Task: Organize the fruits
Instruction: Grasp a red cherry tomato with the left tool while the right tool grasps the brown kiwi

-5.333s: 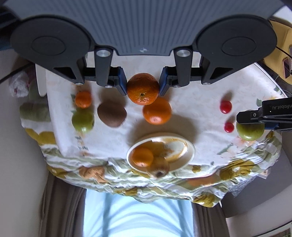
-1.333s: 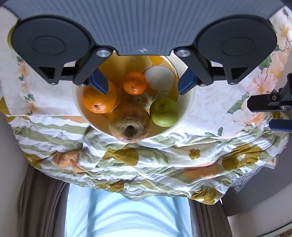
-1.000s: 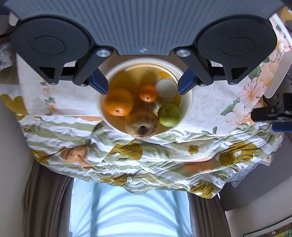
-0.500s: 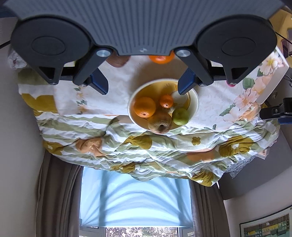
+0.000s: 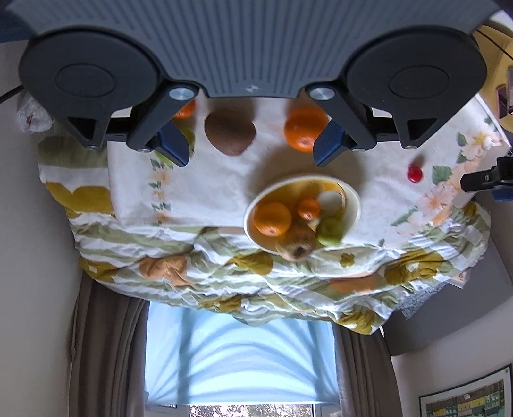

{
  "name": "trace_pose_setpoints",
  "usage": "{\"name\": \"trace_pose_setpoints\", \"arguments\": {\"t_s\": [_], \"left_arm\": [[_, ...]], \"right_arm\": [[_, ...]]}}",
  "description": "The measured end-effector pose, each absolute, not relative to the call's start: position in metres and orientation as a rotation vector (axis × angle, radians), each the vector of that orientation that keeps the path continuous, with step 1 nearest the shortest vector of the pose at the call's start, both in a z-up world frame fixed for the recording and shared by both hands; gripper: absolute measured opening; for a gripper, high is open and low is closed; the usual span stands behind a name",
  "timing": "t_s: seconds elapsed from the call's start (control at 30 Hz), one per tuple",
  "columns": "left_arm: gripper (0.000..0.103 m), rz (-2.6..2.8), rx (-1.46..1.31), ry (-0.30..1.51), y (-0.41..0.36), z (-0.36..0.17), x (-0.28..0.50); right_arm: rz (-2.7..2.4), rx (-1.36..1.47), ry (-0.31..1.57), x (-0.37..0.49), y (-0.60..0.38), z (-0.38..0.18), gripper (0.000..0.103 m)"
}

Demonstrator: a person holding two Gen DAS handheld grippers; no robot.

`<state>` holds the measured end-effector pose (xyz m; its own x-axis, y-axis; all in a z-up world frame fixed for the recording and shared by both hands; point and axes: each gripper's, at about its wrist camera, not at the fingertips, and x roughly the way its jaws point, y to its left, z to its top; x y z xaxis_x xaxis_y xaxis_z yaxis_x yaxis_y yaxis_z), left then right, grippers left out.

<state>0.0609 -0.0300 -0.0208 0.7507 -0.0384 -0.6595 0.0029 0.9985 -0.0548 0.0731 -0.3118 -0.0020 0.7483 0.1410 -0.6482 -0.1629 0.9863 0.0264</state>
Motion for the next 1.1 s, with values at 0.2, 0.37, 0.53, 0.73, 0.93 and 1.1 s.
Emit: {"name": "trace_pose_setpoints", "arguments": {"t_s": [0.2, 0.37, 0.53, 0.73, 0.93, 1.1], "left_arm": [[0.094, -0.03, -0.029, 0.78, -0.037, -0.064, 0.074], [0.08, -0.033, -0.029, 0.807, -0.041, -0.087, 0.082], [0.069, -0.029, -0.009, 0.822, -0.044, -0.1, 0.084], [0.04, -0.022, 0.019, 0.837, -0.048, -0.107, 0.088], [0.036, -0.015, 0.047, 0.827, -0.052, -0.108, 0.087], [0.036, -0.013, 0.039, 0.829, -0.052, -0.107, 0.088]], "right_arm": [[0.145, -0.054, 0.747, 0.09, -0.318, -0.043, 0.099], [0.147, -0.069, 0.778, 0.104, -0.321, -0.073, 0.097], [0.153, -0.089, 0.792, 0.113, -0.318, -0.091, 0.096], [0.161, -0.092, 0.806, 0.125, -0.32, -0.1, 0.089], [0.166, -0.083, 0.822, 0.133, -0.321, -0.107, 0.084], [0.182, -0.088, 0.828, 0.138, -0.318, -0.111, 0.084]]}}
